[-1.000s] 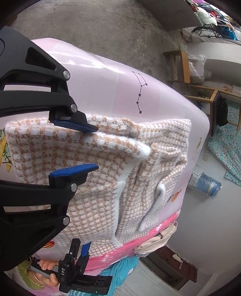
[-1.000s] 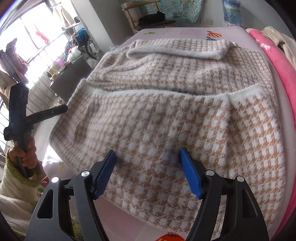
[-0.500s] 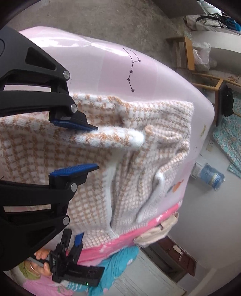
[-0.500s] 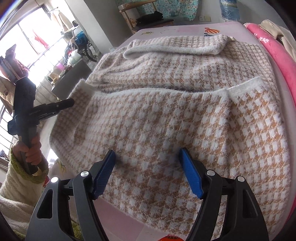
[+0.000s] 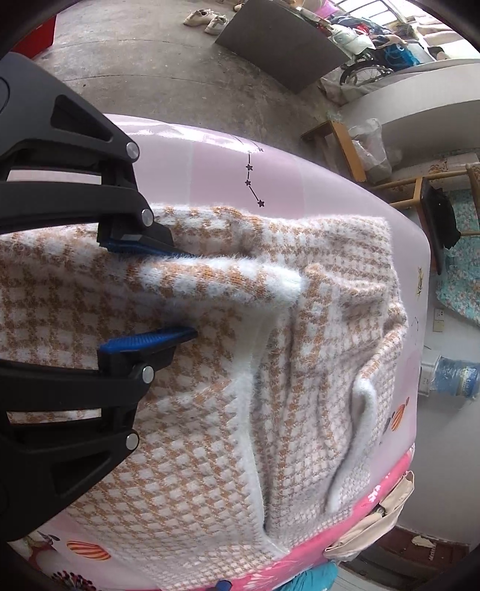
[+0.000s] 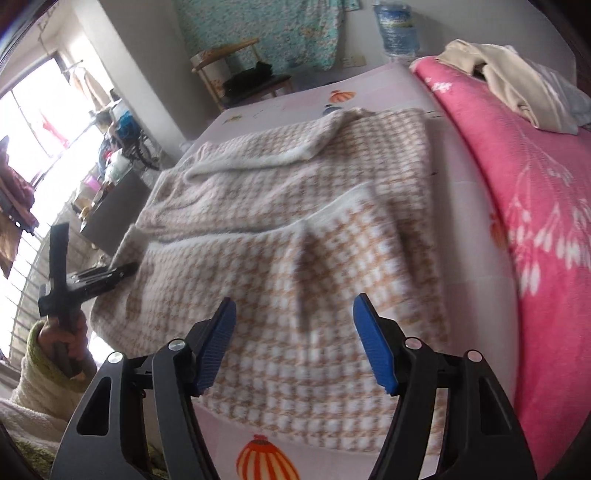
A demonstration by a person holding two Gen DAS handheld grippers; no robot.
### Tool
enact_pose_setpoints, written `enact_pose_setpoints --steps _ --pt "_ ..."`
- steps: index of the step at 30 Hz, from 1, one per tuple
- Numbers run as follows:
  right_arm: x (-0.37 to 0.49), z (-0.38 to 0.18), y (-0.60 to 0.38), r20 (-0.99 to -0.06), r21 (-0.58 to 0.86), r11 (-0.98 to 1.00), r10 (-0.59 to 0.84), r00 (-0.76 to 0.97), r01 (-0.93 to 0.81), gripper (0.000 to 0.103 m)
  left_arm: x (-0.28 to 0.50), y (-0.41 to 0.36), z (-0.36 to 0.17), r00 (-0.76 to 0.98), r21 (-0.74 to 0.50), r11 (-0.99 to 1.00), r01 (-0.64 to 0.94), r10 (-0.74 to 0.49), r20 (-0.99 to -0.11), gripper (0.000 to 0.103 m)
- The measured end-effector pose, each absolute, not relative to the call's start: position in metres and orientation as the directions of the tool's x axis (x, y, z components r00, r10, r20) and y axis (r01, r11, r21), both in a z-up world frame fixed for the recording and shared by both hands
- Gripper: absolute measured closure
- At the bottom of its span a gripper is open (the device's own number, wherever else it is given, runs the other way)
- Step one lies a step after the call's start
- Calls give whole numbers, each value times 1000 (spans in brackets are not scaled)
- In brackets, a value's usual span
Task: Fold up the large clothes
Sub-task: 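Grasp the fluffy folded edge with the left gripper while the right gripper grasps it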
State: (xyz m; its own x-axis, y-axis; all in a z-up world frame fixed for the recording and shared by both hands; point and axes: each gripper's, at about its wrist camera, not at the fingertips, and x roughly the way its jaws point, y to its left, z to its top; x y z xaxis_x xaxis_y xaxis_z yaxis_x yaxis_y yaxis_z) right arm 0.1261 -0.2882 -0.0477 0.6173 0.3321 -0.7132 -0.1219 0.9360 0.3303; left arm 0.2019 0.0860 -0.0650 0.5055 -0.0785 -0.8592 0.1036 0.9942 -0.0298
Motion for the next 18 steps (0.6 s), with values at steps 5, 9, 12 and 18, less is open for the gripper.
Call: enact_pose_setpoints --steps 5,9,12,18 --pt "155 -44 -311 -706 344 934 323 631 -93 50 202 85 -65 505 -25 995 96 -71 -860 69" --pt "179 -54 -314 -728 326 942 301 616 -75 57 204 82 -66 505 -23 996 88 -65 -861 69" --pt "185 -64 -319 -749 334 941 302 590 -57 60 204 83 -65 502 -24 996 84 -63 -862 69" --pt "166 -75 -318 -783 338 939 317 535 -61 68 204 83 -66 500 -13 996 86 -55 -864 69"
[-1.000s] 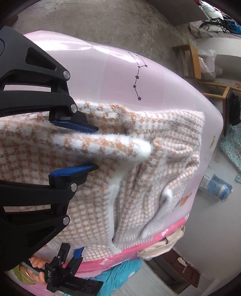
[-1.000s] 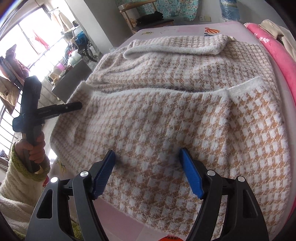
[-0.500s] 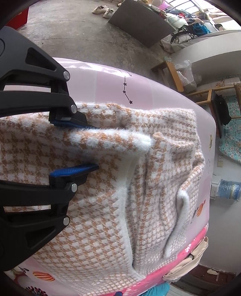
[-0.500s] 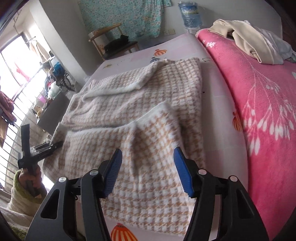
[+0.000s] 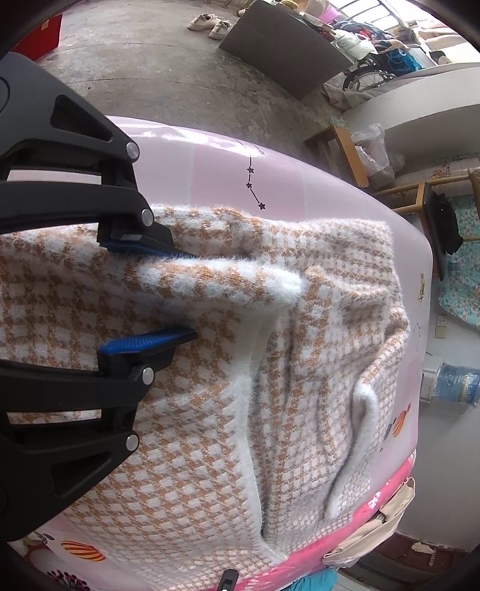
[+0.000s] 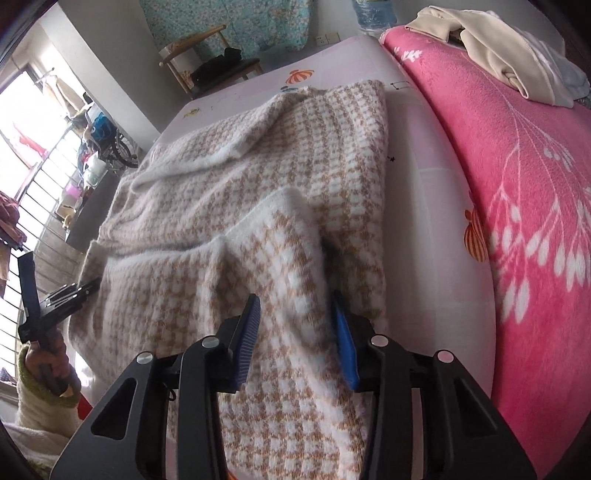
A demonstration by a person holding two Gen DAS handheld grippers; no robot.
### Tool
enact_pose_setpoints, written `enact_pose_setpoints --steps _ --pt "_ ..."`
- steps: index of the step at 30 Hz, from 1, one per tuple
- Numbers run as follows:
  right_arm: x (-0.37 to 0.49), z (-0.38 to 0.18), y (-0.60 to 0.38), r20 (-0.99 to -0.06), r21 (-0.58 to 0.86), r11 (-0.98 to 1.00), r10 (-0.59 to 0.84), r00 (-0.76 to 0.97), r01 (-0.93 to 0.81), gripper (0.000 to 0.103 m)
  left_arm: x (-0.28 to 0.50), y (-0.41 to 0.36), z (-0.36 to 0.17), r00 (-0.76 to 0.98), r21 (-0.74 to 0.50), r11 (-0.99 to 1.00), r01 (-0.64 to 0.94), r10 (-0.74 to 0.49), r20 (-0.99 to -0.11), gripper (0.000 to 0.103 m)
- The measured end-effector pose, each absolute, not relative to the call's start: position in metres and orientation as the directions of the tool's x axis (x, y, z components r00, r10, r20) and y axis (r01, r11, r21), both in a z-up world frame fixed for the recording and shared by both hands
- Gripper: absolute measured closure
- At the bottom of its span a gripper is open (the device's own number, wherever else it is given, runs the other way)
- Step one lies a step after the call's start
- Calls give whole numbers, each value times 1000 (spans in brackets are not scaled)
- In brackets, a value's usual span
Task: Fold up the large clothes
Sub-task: 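Grasp the fluffy folded edge with the left gripper while the right gripper grasps it, then lift the held edge with both grippers and fold it over the coat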
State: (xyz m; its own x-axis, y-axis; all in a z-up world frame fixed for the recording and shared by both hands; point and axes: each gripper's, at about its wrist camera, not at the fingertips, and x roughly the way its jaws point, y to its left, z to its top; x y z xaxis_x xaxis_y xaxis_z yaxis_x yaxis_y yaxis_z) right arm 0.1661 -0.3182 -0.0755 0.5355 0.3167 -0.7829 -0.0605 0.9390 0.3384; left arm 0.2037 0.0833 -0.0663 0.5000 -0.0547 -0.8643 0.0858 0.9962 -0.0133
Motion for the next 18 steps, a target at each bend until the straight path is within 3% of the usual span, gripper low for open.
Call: enact_pose_setpoints --steps 5,18 --pt "164 -76 -311 -810 263 963 258 526 -67 73 204 81 -66 497 -2 996 85 -44 -867 69" --pt "184 -80 -297 -840 188 979 203 503 -81 75 205 81 -67 490 -4 997 74 -40 -871 69"
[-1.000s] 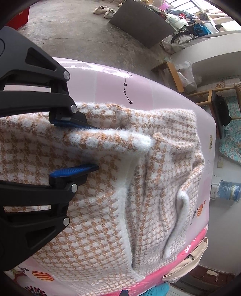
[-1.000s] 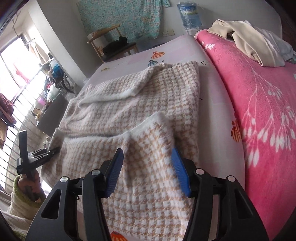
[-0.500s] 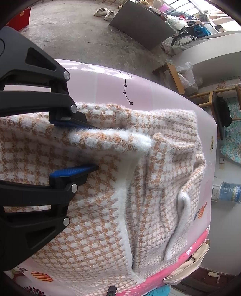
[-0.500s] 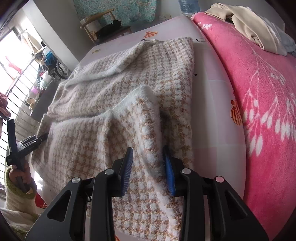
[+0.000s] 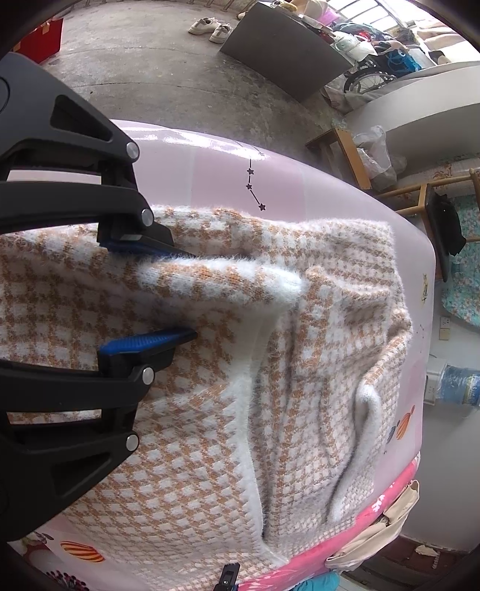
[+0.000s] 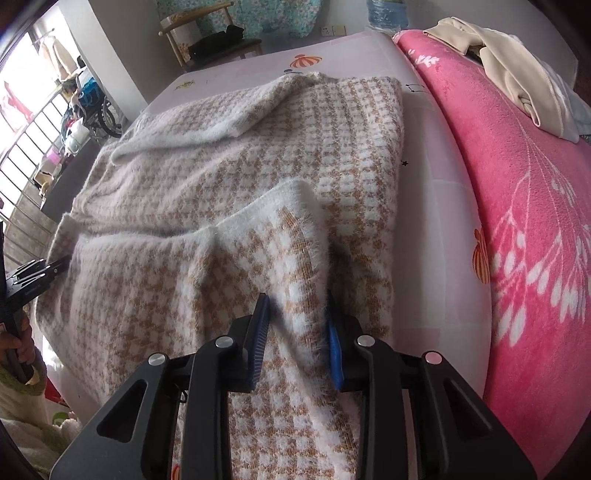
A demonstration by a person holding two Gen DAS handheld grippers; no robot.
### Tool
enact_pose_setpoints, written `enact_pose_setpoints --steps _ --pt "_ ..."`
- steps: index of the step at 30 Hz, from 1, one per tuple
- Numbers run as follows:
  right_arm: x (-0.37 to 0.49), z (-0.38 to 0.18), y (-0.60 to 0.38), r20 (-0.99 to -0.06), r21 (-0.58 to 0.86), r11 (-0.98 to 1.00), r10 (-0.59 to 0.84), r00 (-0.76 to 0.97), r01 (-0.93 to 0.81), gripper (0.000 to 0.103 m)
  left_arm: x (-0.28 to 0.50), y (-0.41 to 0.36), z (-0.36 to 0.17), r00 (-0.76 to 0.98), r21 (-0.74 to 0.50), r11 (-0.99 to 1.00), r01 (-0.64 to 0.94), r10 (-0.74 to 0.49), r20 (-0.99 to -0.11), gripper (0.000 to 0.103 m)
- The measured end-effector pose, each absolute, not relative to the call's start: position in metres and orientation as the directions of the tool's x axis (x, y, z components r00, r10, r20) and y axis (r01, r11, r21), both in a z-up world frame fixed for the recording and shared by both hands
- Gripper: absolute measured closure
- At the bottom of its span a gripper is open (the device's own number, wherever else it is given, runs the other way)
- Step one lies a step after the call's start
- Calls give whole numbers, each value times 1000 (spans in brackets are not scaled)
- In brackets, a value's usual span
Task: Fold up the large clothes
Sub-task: 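Lift the held edge with both grippers and fold it over the coat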
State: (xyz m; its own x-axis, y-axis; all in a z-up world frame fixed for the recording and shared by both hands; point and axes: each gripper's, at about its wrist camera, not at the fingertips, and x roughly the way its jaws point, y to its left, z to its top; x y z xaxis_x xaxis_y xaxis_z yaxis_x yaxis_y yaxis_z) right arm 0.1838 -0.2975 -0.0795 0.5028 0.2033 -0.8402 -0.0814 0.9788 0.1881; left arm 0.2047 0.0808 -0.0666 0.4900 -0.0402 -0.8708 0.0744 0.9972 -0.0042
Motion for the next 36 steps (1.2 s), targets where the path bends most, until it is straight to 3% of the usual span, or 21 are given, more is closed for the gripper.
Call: enact_pose_setpoints --steps 34,36 --pt "191 -76 -275 -859 42 996 78 507 -83 75 205 77 -65 485 17 997 77 -23 -874 69" --pt "190 -75 -269 -854 4 996 49 518 -87 79 205 77 -65 485 17 997 77 -22 -874 69"
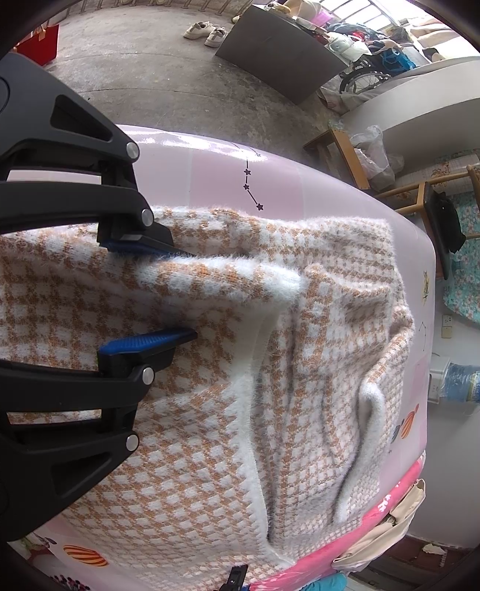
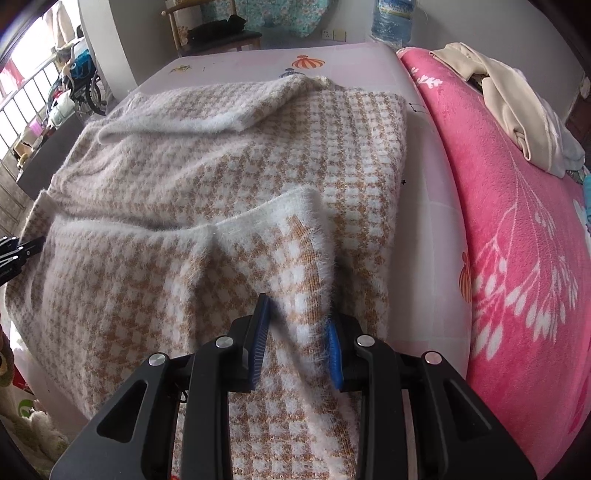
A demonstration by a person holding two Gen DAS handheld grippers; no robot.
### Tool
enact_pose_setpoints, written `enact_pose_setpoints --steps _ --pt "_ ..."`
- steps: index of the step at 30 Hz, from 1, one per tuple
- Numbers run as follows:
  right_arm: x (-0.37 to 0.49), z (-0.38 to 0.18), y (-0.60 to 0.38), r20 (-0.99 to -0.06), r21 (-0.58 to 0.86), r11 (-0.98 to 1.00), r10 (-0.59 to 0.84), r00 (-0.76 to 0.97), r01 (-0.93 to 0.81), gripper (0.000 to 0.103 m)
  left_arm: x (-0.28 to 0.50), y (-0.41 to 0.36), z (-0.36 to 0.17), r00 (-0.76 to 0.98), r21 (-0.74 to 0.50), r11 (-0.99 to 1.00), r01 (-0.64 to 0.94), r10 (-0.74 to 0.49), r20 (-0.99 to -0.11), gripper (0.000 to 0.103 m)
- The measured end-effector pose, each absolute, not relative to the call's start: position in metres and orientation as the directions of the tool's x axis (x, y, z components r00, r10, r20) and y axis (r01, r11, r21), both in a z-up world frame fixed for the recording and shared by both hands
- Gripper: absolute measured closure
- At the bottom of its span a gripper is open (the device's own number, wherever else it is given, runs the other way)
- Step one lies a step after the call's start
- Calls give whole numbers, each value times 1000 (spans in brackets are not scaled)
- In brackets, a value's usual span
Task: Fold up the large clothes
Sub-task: 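Lift the held edge with both grippers and fold it over the coat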
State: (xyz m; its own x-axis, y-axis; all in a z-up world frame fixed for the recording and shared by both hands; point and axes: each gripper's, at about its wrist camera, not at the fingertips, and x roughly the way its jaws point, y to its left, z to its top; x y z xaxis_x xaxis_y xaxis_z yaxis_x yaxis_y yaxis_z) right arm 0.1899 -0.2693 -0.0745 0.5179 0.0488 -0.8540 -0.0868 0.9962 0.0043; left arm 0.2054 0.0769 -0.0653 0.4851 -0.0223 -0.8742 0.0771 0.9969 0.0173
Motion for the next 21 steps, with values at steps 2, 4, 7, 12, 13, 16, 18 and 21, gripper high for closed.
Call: enact_pose_setpoints --steps 2,4,7,12,13,16,18,21 --pt "189 -73 -264 -850 -24 995 29 526 -93 83 205 77 -65 485 20 997 79 -21 -874 69" --pt "186 -71 -262 -846 -59 994 1 534 -95 86 205 77 -65 485 23 997 80 -19 -874 69" --pt "186 -70 -257 -842 -90 991 -24 538 -97 89 205 76 -65 486 24 996 80 -18 -874 69" --pt "181 -65 -254 -833 -119 989 -50 550 -92 93 204 78 -65 490 13 997 73 -25 -871 70" --pt "181 -64 -254 -831 -123 988 -53 554 -90 94 204 78 -64 492 9 997 74 -29 -870 73" --pt "179 -60 -252 -824 -131 988 -62 564 -83 94 202 78 -62 497 9 997 81 -33 -867 83" --pt "177 -58 -251 -817 -137 987 -67 573 -79 95 200 76 -60 503 19 996 86 -27 -864 89" --pt "173 -52 -250 -806 -143 987 -74 588 -72 95 197 77 -55 515 18 996 87 -29 -857 92"
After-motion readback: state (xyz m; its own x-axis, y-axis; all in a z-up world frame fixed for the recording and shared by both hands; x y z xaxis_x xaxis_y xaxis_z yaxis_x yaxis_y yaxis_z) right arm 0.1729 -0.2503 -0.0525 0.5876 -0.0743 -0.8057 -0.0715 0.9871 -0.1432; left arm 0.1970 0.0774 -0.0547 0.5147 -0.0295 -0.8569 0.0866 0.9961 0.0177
